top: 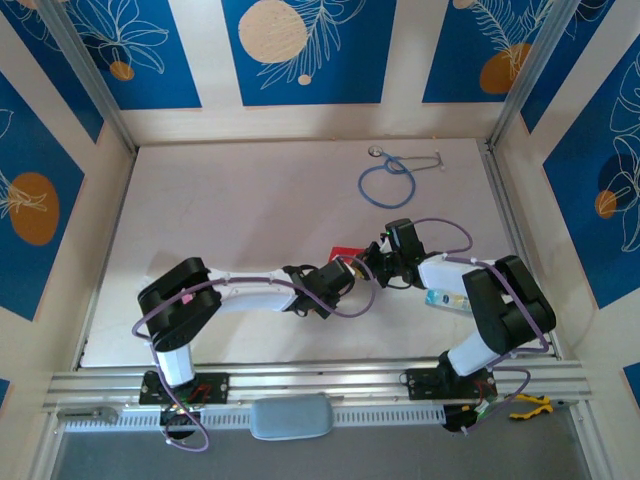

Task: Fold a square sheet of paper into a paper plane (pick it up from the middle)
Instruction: Fold the wing for the fifth time at the center of the table.

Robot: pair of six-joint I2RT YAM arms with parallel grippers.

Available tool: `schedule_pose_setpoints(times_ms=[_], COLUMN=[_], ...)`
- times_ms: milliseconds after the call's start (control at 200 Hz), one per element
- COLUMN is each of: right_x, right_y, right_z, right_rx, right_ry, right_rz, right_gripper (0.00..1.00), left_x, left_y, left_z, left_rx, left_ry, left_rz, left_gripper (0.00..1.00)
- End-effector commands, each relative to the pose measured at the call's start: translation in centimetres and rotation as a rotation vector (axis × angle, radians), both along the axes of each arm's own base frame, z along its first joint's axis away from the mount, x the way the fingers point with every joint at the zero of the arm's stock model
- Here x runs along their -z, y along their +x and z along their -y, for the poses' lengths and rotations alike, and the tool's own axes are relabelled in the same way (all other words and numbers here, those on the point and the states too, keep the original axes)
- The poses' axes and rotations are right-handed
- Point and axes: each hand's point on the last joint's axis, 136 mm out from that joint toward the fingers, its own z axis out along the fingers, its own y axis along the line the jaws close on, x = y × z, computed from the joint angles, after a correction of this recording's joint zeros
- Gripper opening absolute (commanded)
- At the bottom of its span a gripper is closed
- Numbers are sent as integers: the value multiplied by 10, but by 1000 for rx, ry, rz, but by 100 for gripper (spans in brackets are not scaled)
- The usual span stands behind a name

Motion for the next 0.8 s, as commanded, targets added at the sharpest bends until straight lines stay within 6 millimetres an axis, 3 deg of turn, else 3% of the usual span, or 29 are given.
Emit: schedule_pose_setpoints(times_ms=[0, 350, 610, 795], right_x=[-7, -8, -11, -14], right_y=[-2, -5, -11, -18], right_z=[0, 4, 25, 47], right_rx=[-9, -27, -30, -14], right_ry=[11, -17, -115, -169], right_rz=[0, 8, 29, 35], right_gripper=[0, 6, 35, 40], left_x=[-3, -2, 4, 8], left_y=[1, -1, -7, -11], left_z=[5, 7, 9, 16], left_rx=[14, 23, 23, 37], left_ry=[7, 3, -15, -33], left_rz=[16, 6, -32, -74], left_gripper=[20, 15, 12, 12])
